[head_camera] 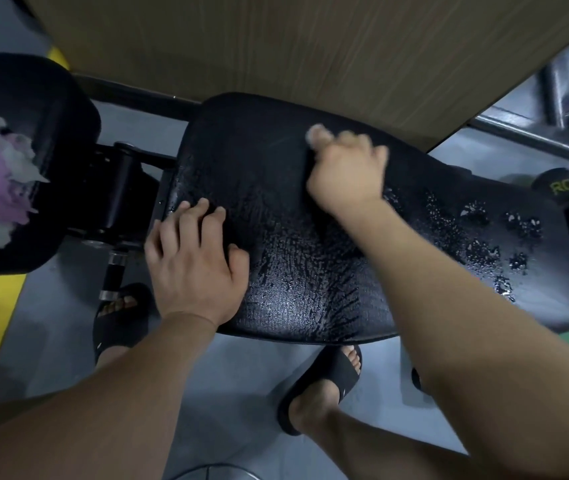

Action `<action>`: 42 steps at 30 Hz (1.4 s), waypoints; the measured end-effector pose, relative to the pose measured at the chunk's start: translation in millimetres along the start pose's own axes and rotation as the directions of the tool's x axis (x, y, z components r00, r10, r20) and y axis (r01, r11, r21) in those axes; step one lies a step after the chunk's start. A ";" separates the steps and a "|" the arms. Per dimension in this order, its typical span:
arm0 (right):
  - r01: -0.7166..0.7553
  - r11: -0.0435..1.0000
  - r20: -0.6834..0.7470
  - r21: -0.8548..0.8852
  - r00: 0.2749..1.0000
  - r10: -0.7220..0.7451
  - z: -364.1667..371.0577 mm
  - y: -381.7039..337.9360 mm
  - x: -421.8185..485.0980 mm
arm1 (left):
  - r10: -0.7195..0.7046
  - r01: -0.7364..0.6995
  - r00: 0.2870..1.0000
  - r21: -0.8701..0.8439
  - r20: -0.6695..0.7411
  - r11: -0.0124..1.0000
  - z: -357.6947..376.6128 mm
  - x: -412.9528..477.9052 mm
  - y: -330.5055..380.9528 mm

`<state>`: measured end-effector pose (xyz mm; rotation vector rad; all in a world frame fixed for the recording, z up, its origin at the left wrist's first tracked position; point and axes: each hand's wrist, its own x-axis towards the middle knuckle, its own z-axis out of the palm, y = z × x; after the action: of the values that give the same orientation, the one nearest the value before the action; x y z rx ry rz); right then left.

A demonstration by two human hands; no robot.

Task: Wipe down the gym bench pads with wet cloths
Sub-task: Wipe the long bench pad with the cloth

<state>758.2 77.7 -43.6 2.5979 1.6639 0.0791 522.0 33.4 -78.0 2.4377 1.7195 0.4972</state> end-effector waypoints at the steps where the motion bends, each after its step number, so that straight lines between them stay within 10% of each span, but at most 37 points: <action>1: -0.132 0.991 0.032 0.004 0.991 0.132 -0.7 13.1 9.3 | -0.006 0.006 1.000 -0.002 0.001 1.000 -0.5 0.1 0.8; 4: -0.293 0.952 0.058 0.086 0.956 0.289 1.4 2.4 19.6 | -0.017 0.017 1.000 -0.012 0.014 1.000 -1.3 1.0 0.8; 10: 0.139 0.985 -0.010 0.106 0.990 -0.139 -3.3 -38.9 -5.8 | -0.018 0.018 1.000 0.002 0.015 1.000 -2.3 1.0 0.8; 17: -0.290 0.949 0.047 0.123 0.957 0.286 4.1 -17.8 35.6 | -0.002 0.002 1.000 -0.002 0.029 1.000 -2.3 1.0 -1.0; 24: 0.143 0.970 0.062 0.197 0.986 -0.158 -8.9 -51.4 33.6 | 0.003 -0.004 1.000 0.006 0.011 1.000 -2.6 0.0 -1.3; 32: -0.349 0.924 0.125 0.155 0.935 0.332 1.5 -7.5 48.3 | -0.003 0.002 0.999 0.012 0.039 1.000 -2.7 1.3 -0.7; 38: 0.122 0.964 0.085 0.238 0.986 -0.146 -8.0 -75.0 24.6 | -0.002 0.002 1.000 0.021 0.023 1.000 -2.7 0.7 -0.1; 42: -0.003 0.993 0.060 0.114 0.998 -0.004 -4.2 -4.0 32.4 | -0.005 0.006 1.000 -0.009 0.031 1.000 -2.9 1.2 -0.8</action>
<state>767.8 108.9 -39.3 2.6521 1.6965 -0.0969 520.6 34.5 -75.2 2.4204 1.7078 0.4637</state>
